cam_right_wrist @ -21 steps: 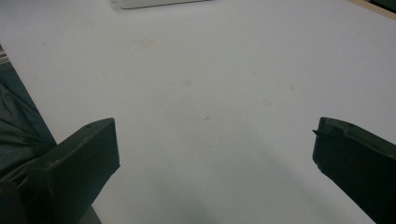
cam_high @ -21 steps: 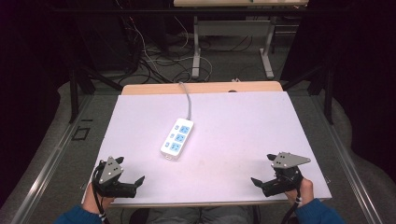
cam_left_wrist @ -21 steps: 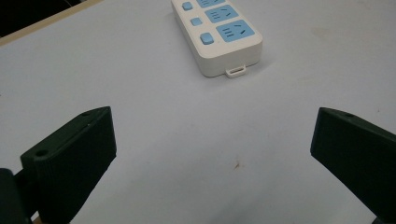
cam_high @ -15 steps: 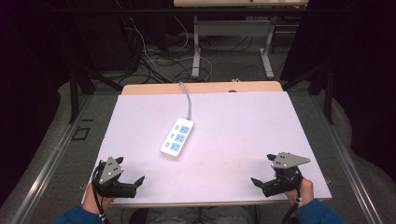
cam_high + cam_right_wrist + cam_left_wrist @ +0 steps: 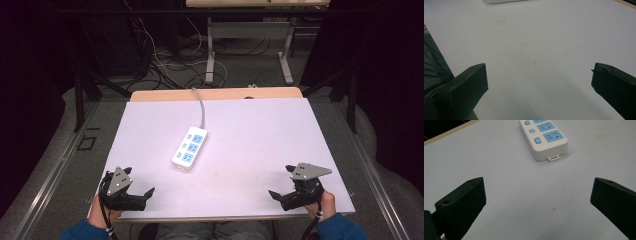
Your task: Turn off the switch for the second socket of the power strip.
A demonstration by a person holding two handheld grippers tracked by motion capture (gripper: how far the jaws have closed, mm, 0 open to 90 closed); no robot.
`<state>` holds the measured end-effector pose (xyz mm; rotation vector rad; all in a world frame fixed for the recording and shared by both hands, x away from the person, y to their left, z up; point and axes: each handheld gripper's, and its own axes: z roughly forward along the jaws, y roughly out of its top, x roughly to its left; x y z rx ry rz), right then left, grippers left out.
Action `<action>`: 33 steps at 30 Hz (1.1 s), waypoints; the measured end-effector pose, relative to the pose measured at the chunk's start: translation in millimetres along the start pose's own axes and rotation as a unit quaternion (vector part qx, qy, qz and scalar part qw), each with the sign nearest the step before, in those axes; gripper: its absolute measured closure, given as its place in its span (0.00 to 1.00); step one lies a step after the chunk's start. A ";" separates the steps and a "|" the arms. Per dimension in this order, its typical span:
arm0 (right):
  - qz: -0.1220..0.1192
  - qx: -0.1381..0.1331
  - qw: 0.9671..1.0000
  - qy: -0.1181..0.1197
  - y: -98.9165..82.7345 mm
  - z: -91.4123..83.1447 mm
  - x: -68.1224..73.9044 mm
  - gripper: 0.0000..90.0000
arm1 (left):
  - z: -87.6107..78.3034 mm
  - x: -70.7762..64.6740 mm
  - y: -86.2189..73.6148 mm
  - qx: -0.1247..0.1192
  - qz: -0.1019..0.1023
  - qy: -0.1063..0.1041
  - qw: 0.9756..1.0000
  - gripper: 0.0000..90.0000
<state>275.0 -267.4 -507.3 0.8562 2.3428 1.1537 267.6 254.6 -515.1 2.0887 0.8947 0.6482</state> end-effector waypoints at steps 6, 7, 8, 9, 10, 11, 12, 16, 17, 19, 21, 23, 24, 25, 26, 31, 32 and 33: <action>0.001 0.000 1.000 -0.002 -0.3 0.2 0.0 0.00 | 1.0 2.2 2.4 0.004 -0.003 0.000 1.000 0.00; 0.001 0.000 1.000 -0.002 -0.3 0.2 0.1 0.00 | 1.4 2.5 2.7 0.003 -0.004 0.003 1.000 0.00; 0.001 0.001 1.000 -0.001 -0.3 0.5 0.1 0.00 | 1.9 3.0 3.0 0.003 -0.003 0.004 1.000 0.00; 0.000 0.001 1.000 0.000 -0.2 0.7 -0.1 0.00 | 1.8 3.6 3.6 0.005 -0.005 0.003 1.000 0.00; 0.000 0.001 1.000 0.000 -0.2 0.7 -0.1 0.00 | 2.6 3.5 3.7 0.003 -0.009 0.003 1.000 0.00; 0.002 0.001 1.000 0.001 -0.2 1.0 0.1 0.00 | 2.9 4.4 4.2 0.003 -0.007 0.006 1.000 0.00; -0.001 0.006 1.000 0.005 0.0 0.3 -0.5 0.00 | 2.9 4.9 4.7 0.005 -0.010 0.005 1.000 0.00; 0.002 -0.001 1.000 0.003 -0.5 1.1 -0.7 0.00 | 5.0 7.0 6.3 0.006 -0.013 0.006 1.000 0.00; 0.002 -0.001 1.000 0.003 -0.5 1.1 -0.7 0.00 | 5.5 7.2 6.8 0.007 -0.014 0.006 1.000 0.00; 0.000 0.005 1.000 0.003 -0.1 0.3 -1.0 0.00 | 6.8 7.9 8.0 0.007 -0.015 0.007 1.000 0.00; 0.002 -0.002 1.000 0.001 -0.5 0.9 -0.7 0.00 | 8.3 8.5 9.3 0.007 -0.014 0.007 1.000 0.00; 0.002 -0.001 1.000 0.001 -0.5 0.8 -0.8 0.00 | 9.4 9.0 10.4 0.008 -0.016 0.008 1.000 0.00; 0.002 -0.001 1.000 0.002 -0.5 0.7 -0.8 0.00 | 10.1 10.2 11.5 0.007 -0.015 0.011 1.000 0.00; 0.003 -0.002 1.000 0.002 -0.5 0.6 -0.8 0.00 | 10.3 10.2 11.9 0.006 -0.019 0.010 1.000 0.00; 0.004 -0.001 1.000 0.001 -0.5 0.4 -0.6 0.00 | 10.7 10.8 12.3 0.005 -0.019 0.012 1.000 0.00; 0.000 0.003 1.000 0.003 -0.2 0.6 -1.0 0.01 | 11.4 11.7 14.5 0.005 -0.022 0.014 1.000 0.00; 0.002 -0.001 1.000 0.001 -0.4 0.9 -0.8 0.01 | 11.7 12.4 15.2 0.005 -0.019 0.015 1.000 0.00; 0.002 -0.001 1.000 0.001 -0.4 0.9 -0.8 0.01 | 11.9 12.5 15.8 0.006 -0.020 0.014 1.000 0.00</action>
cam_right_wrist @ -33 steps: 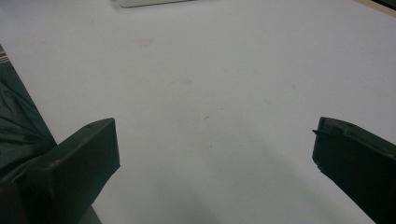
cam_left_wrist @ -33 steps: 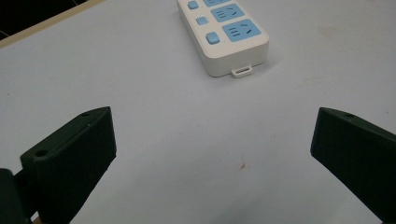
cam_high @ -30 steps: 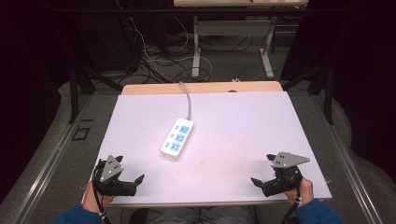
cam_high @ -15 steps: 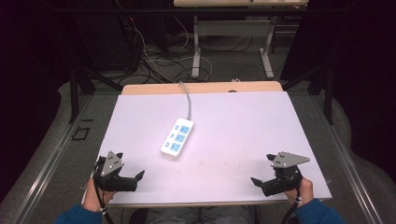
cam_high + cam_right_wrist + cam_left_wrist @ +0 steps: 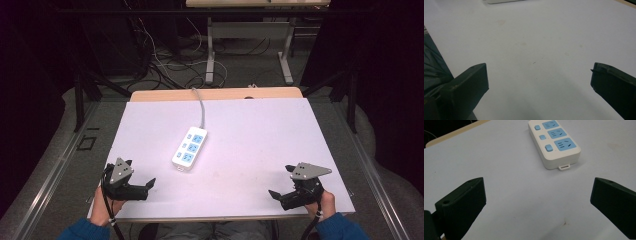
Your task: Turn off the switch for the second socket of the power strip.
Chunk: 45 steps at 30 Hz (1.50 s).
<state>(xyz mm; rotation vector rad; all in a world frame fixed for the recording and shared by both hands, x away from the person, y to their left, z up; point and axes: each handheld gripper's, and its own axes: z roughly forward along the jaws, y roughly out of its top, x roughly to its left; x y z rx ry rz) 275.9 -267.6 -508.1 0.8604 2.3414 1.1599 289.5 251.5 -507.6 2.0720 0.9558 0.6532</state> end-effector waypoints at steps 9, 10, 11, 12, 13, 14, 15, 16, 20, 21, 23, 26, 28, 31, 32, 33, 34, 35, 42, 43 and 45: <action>0.001 0.000 1.000 0.000 -0.2 -0.1 -0.1 0.01 | 6.1 0.4 8.0 -0.001 0.001 0.002 1.000 0.00; 0.005 0.000 1.000 -0.002 -0.2 0.1 0.5 0.01 | 7.3 0.8 8.5 -0.002 0.004 0.004 1.000 0.00; 0.000 0.000 1.000 -0.001 -0.1 0.2 -0.2 0.01 | 8.3 0.6 9.1 -0.001 0.001 0.004 1.000 0.00; 0.000 -0.001 1.000 0.000 0.0 0.3 -0.4 0.01 | 9.3 0.9 9.7 0.000 0.002 0.003 1.000 0.00; 0.000 0.000 1.000 -0.002 -0.1 0.2 -0.3 0.01 | 10.6 0.9 10.2 -0.002 0.001 0.003 1.000 0.00; 0.004 0.003 1.000 -0.002 -0.2 0.0 0.1 0.01 | 10.8 1.2 11.1 0.002 0.001 0.002 1.000 0.00; 0.004 0.003 1.000 -0.002 -0.2 0.0 0.1 0.01 | 12.2 1.4 11.6 -0.002 0.002 0.004 1.000 0.00; 0.001 0.000 1.000 -0.001 -0.2 0.0 0.0 0.01 | 13.2 1.8 13.2 0.000 0.003 0.005 1.000 0.00; -0.002 0.005 1.000 0.002 0.1 -0.2 -0.4 0.01 | 15.0 2.5 15.3 0.001 0.003 0.003 1.000 0.00; -0.002 0.005 1.000 0.002 0.1 -0.1 -0.6 0.01 | 16.2 2.7 15.7 -0.002 0.002 0.004 1.000 0.00; -0.002 0.003 1.000 0.001 -0.1 0.5 -0.8 0.01 | 17.7 3.6 17.2 0.000 0.001 0.002 1.000 0.00; -0.002 0.004 1.000 0.001 0.1 -0.1 -0.5 0.01 | 20.3 4.4 19.5 0.000 0.001 0.004 1.000 0.00; -0.001 0.003 1.000 0.000 0.1 0.0 -0.4 0.01 | 21.8 4.6 21.2 -0.002 0.000 0.005 1.000 0.00; -0.002 0.003 1.000 0.000 0.0 0.1 -0.6 0.01 | 23.9 5.8 23.6 -0.002 0.002 0.003 1.000 0.00; -0.001 0.003 1.000 0.000 0.0 0.2 -0.7 0.01 | 24.5 6.4 24.5 -0.001 0.003 0.003 1.000 0.00; -0.002 0.003 1.000 0.000 -0.1 0.4 -0.8 0.01 | 25.8 6.7 25.2 -0.003 0.002 0.005 1.000 0.00; -0.002 0.003 1.000 0.000 -0.1 0.4 -0.8 0.01 | 26.9 7.0 26.0 -0.002 -0.001 0.003 1.000 0.00; -0.001 0.003 1.000 0.000 -0.1 0.1 -0.5 0.01 | 27.3 7.7 27.1 0.001 0.002 0.004 1.000 0.00; -0.002 0.004 1.000 0.000 -0.1 0.4 -0.7 0.01 | 35.3 9.8 33.1 -0.001 0.002 0.005 1.000 0.00; -0.002 0.004 1.000 0.000 -0.1 0.4 -0.7 0.01 | 36.5 9.9 33.8 0.000 0.000 0.002 1.000 0.00; -0.002 0.004 1.000 0.000 -0.1 0.3 -0.6 0.01 | 39.1 10.6 35.4 0.000 0.000 0.004 1.000 0.00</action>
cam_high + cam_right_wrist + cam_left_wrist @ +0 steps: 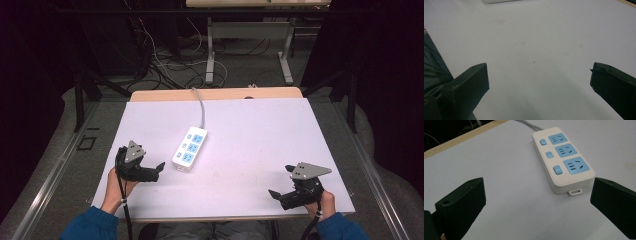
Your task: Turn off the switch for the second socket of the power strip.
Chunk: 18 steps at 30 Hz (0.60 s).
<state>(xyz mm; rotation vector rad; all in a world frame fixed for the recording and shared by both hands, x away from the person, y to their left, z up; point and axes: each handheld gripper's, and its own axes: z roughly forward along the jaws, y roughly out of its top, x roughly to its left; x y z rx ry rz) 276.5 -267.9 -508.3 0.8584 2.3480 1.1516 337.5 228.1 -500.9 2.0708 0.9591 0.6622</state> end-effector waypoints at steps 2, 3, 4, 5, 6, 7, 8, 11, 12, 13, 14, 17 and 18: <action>0.000 0.000 1.000 0.000 0.0 -0.1 0.1 0.01 | 1.7 0.4 1.7 0.002 -0.001 -0.001 1.000 0.00; 0.000 0.000 1.000 0.000 0.0 -0.2 0.2 0.01 | 3.0 0.7 2.4 -0.002 -0.001 -0.001 1.000 0.00; 0.000 0.000 1.000 0.000 0.0 0.0 0.1 0.01 | 3.3 1.0 3.4 0.001 -0.002 -0.003 1.000 0.00; 0.000 0.000 1.000 0.000 0.0 0.0 0.0 0.01 | 4.5 1.4 4.0 -0.001 0.001 0.000 1.000 0.00; 0.000 0.000 1.000 0.000 0.0 0.1 0.0 0.01 | 5.1 1.5 4.9 0.001 -0.002 -0.001 1.000 0.00; 0.000 0.000 1.000 0.000 0.0 0.2 -0.1 0.01 | 6.2 1.6 5.5 0.000 -0.003 -0.001 1.000 0.00; -0.001 -0.001 1.000 0.000 -0.1 0.3 -0.3 0.01 | 7.2 2.1 6.2 0.000 -0.002 -0.001 1.000 0.00; -0.001 0.000 1.000 0.000 -0.1 0.4 -0.2 0.01 | 10.5 2.2 8.4 -0.001 -0.006 -0.001 1.000 0.00; -0.002 0.005 1.000 0.002 0.3 -0.2 -0.4 0.01 | 11.1 2.5 9.2 0.003 -0.003 -0.003 1.000 0.00; -0.001 0.002 1.000 0.001 0.1 0.1 -0.2 0.01 | 12.3 2.7 9.9 0.001 -0.003 -0.002 1.000 0.00; -0.001 0.002 1.000 0.001 0.1 0.1 -0.2 0.01 | 13.3 2.7 10.6 0.002 -0.004 -0.003 1.000 0.00; -0.002 0.005 1.000 0.000 0.3 -0.2 -0.4 0.01 | 16.0 3.5 12.9 0.003 -0.002 -0.002 1.000 0.00; -0.002 0.005 1.000 0.000 0.3 -0.2 -0.4 0.01 | 16.7 3.8 13.8 0.005 -0.002 -0.002 1.000 0.00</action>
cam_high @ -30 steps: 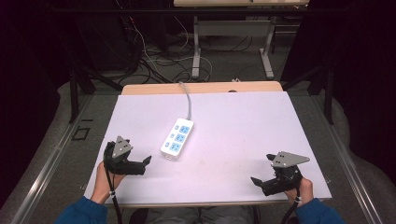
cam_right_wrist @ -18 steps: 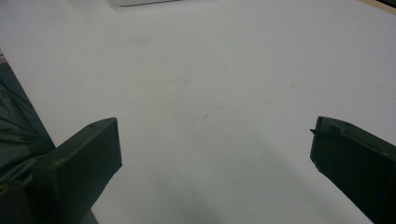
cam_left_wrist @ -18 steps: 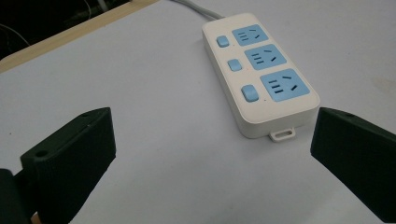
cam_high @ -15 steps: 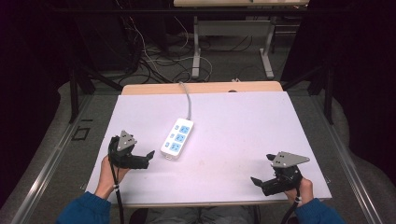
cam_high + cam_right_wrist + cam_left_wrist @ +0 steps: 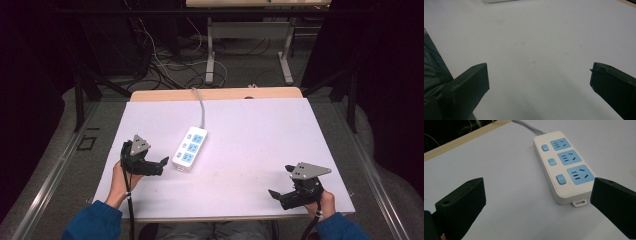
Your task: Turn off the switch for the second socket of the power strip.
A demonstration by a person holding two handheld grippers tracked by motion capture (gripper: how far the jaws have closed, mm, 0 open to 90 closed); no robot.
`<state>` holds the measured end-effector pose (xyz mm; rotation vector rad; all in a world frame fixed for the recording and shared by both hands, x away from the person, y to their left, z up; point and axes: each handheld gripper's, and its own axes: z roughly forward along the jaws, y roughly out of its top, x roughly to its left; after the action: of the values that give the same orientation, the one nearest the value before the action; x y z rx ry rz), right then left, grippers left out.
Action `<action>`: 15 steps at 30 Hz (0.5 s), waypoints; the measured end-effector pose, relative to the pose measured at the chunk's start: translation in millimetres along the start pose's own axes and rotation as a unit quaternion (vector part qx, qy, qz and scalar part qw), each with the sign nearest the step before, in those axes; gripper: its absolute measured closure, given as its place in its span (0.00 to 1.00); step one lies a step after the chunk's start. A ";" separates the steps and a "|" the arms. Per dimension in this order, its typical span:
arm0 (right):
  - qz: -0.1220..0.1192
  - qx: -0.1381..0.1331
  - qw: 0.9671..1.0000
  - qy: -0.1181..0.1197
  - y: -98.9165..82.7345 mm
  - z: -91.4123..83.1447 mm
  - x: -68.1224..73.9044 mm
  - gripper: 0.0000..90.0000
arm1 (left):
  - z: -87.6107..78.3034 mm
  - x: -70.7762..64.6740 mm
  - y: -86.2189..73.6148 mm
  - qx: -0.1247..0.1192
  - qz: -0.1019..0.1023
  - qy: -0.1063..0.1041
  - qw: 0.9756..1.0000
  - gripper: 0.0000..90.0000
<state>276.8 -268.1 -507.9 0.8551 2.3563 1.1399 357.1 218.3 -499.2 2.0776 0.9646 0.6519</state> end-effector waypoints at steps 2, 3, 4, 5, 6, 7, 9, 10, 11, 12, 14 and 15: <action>0.002 -0.004 1.000 -0.001 -0.3 0.6 0.3 0.01 | 2.4 0.2 1.3 -0.002 -0.001 0.001 1.000 0.00; 0.003 -0.005 1.000 -0.001 -0.3 0.6 0.4 0.01 | 3.0 0.7 2.1 0.001 0.001 0.000 1.000 0.00; 0.003 -0.005 1.000 -0.001 -0.4 0.5 0.5 0.01 | 5.2 0.7 3.5 0.000 0.001 0.001 1.000 0.00; 0.003 -0.005 1.000 -0.001 -0.4 0.5 0.5 0.01 | 5.2 0.7 3.5 0.000 0.001 0.001 1.000 0.00; 0.000 0.002 1.000 0.000 0.1 -0.2 0.0 0.01 | 6.1 1.3 4.5 0.001 0.003 -0.002 1.000 0.00; 0.002 -0.004 1.000 -0.002 -0.3 0.7 0.5 0.01 | 7.4 0.9 5.1 0.000 0.000 0.000 1.000 0.00; 0.000 -0.001 1.000 0.000 0.0 0.2 0.1 0.01 | 9.0 1.2 6.9 0.001 0.001 -0.001 1.000 0.00; 0.000 0.002 1.000 -0.001 0.0 -0.2 0.1 0.02 | 9.9 1.6 7.8 0.000 0.003 0.000 1.000 0.00; 0.001 -0.001 1.000 0.000 -0.1 0.1 0.1 0.02 | 10.6 1.8 8.6 0.002 0.002 -0.001 1.000 0.00; 0.001 0.001 1.000 0.001 0.0 0.0 0.1 0.02 | 11.7 2.0 9.4 0.000 0.004 0.001 1.000 0.00; 0.002 0.002 1.000 -0.001 0.0 -0.3 0.3 0.02 | 13.5 2.1 11.1 0.001 0.004 -0.001 1.000 0.00; 0.000 0.002 1.000 0.001 0.1 -0.1 0.0 0.02 | 15.1 1.4 11.7 -0.003 -0.001 0.000 1.000 0.00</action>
<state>276.8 -268.1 -507.8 0.8556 2.3599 1.1367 373.3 208.0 -498.7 2.0709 0.9635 0.6524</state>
